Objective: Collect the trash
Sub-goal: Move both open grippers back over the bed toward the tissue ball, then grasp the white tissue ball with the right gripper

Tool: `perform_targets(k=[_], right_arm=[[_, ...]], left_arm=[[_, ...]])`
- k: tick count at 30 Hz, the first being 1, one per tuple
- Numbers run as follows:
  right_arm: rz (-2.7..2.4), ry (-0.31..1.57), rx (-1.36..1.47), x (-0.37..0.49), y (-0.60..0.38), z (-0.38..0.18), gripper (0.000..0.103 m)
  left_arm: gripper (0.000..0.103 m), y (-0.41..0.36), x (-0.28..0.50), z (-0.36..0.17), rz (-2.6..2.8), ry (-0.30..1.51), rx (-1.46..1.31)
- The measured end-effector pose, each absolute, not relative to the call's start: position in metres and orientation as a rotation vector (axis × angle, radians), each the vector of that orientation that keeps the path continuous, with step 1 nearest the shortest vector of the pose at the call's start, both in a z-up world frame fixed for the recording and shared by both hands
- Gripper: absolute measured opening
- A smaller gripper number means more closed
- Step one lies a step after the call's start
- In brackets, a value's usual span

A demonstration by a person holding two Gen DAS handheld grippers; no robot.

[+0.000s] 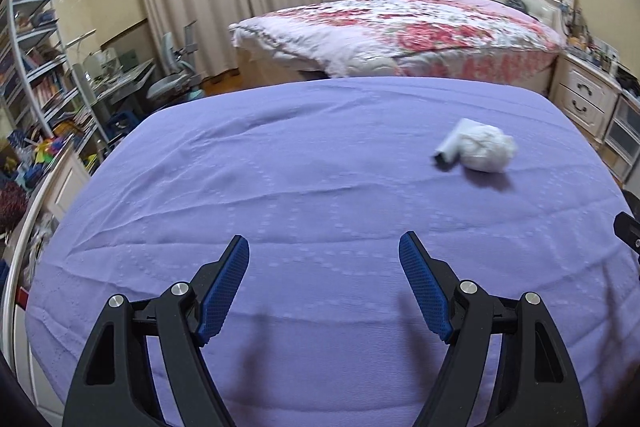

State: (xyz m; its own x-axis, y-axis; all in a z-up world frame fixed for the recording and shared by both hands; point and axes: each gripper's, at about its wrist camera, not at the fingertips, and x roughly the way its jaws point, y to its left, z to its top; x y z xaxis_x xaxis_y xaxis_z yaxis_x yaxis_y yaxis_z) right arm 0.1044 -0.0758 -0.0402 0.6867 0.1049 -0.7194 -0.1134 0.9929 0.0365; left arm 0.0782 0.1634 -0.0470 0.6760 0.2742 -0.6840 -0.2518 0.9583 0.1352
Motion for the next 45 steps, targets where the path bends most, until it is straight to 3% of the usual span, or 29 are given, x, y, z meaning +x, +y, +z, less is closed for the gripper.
perform_targets(k=[13,30,36,45], right_arm=[[0.246,0.824,-0.088,0.135,0.015,-0.043,0.061],[0.237,0.855,-0.114,0.18,0.053,-0.052,0.061],[0.251,0.877,-0.131,0.182,0.061,-0.057,0.042],[0.244,0.874,-0.126,0.181,0.058,-0.057,0.033]], left_arm=[[0.075,0.249,0.072,-0.056,0.419,0.803,-0.056],[0.075,0.272,0.071,-0.059,0.4,0.818,-0.135],[0.075,0.276,0.07,-0.059,0.392,0.819,-0.156],[0.075,0.278,0.069,-0.059,0.392,0.818,-0.154]])
